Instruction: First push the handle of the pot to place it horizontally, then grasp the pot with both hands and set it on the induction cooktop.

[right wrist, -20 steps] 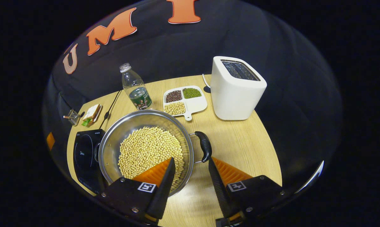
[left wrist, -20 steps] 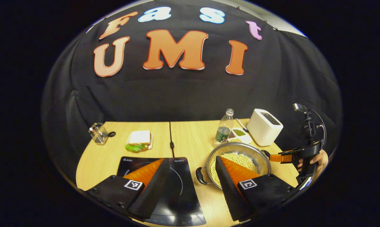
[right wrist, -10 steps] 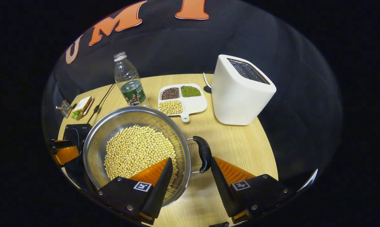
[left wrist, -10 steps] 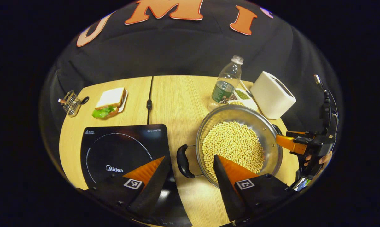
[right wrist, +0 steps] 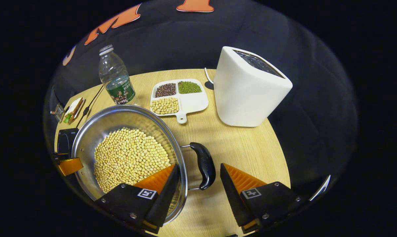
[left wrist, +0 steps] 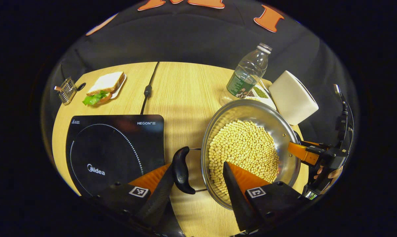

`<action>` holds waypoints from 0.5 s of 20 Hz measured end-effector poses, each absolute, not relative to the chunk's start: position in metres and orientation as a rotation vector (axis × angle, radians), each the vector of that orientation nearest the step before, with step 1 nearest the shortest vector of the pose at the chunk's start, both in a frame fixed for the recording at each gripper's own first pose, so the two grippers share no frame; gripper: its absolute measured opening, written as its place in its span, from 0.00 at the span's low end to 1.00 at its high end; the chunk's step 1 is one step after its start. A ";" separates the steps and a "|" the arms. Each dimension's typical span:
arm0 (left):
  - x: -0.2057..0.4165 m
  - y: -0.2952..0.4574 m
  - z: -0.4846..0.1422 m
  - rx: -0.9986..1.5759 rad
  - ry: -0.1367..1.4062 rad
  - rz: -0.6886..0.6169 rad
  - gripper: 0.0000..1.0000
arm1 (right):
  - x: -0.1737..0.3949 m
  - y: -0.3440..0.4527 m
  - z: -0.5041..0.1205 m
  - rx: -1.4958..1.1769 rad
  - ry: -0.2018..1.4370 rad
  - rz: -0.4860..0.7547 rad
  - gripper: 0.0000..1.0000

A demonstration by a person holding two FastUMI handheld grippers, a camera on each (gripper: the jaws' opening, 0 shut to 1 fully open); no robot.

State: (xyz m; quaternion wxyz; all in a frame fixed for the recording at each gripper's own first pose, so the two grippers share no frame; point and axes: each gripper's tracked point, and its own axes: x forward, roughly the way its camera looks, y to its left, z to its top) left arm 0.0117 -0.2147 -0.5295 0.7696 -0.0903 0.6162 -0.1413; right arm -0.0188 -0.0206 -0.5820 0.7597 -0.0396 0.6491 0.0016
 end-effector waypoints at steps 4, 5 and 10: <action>0.014 -0.234 -0.542 -0.165 1.289 -0.346 0.93 | -0.022 -0.019 -0.583 -0.139 1.397 -0.016 0.69; 0.018 -0.236 -0.544 -0.141 1.266 -0.346 0.95 | -0.022 -0.015 -0.580 -0.137 1.398 -0.021 0.71; 0.028 -0.243 -0.565 -0.066 1.189 -0.309 0.88 | -0.027 -0.009 -0.581 -0.109 1.358 -0.032 0.69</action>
